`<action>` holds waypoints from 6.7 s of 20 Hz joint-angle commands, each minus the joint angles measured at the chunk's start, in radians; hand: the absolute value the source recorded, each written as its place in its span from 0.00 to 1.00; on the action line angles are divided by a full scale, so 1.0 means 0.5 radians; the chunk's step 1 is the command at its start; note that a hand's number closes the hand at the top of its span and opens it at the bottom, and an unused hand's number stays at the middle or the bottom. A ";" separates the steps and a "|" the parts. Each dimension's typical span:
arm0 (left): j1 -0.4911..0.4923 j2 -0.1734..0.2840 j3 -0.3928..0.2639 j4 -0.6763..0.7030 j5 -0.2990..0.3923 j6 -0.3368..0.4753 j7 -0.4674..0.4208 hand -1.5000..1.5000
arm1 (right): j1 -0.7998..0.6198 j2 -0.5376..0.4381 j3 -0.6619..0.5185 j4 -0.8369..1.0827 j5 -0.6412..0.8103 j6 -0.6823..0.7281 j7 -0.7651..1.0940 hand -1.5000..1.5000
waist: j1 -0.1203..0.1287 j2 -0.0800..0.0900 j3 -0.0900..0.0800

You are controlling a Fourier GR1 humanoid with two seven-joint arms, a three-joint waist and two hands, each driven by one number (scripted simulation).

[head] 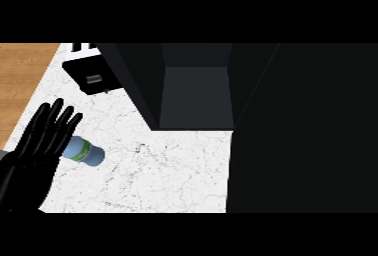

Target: Pick up the bottled water, place it into the cabinet and close the cabinet

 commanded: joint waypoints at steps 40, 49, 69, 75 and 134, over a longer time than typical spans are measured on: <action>0.099 0.197 0.902 0.831 0.419 -0.877 -0.006 0.00 | 0.769 0.030 0.240 -0.034 -0.197 0.319 -0.373 0.00 | -0.017 -0.004 -0.001; 0.022 0.210 0.892 1.015 0.124 -0.888 -0.170 0.00 | 0.975 -0.001 0.399 -0.214 -0.175 0.361 -0.350 0.00 | -0.062 -0.002 -0.005; -0.369 0.224 0.895 2.014 -0.157 -0.931 -0.438 0.00 | 1.019 -0.015 0.395 -0.240 -0.195 0.371 -0.395 0.00 | -0.083 0.008 -0.009; -0.544 0.238 0.904 2.337 -0.321 -0.941 -0.657 0.00 | 0.969 -0.003 0.396 -0.190 -0.186 0.364 -0.405 0.00 | -0.078 0.015 -0.010; -0.947 -0.023 0.844 3.220 -0.299 -0.839 -1.440 1.00 | 0.947 -0.056 0.432 -0.104 -0.157 0.270 -0.443 0.00 | -0.017 -0.005 -0.002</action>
